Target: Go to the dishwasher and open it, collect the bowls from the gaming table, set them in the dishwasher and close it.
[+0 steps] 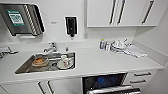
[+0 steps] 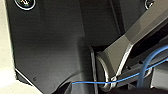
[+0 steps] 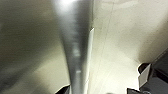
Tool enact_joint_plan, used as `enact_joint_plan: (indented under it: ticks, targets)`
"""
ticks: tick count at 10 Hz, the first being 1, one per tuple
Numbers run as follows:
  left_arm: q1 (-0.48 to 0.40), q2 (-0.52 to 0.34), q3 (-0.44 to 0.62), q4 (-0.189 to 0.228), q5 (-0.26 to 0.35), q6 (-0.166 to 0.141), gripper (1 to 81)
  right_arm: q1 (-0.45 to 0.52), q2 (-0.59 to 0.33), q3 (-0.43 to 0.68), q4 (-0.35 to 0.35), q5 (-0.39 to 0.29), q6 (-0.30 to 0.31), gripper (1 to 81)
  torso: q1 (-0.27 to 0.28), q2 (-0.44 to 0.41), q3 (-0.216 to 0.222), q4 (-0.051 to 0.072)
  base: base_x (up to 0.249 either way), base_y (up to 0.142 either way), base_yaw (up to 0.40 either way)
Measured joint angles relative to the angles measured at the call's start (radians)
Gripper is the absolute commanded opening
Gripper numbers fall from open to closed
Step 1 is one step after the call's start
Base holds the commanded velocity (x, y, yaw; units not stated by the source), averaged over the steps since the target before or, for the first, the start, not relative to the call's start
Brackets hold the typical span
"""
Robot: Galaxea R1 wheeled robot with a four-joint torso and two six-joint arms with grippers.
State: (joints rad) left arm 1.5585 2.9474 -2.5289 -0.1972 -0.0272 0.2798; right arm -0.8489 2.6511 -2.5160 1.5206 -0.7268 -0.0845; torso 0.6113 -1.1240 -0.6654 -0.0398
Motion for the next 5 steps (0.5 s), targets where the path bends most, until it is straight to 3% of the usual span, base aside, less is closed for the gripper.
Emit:
enact_joint_plan:
  ticks: [2, 5]
  targets:
    - [0.000, 0.013, 0.000, 0.001, 0.000, 0.000, 81.1, -0.043, -0.038, -0.047, 0.016, -0.101, -0.120, 81.1, 0.000, 0.000, 0.000, 0.000, 0.000, 0.000, 0.000]
    - [0.000, 0.020, -0.003, 0.002, -0.001, 0.004, 81.1, -0.135, -0.038, -0.168, 0.048, -0.149, -0.194, 81.1, 0.000, 0.000, 0.000, 0.000, 0.000, 0.000, 0.000]
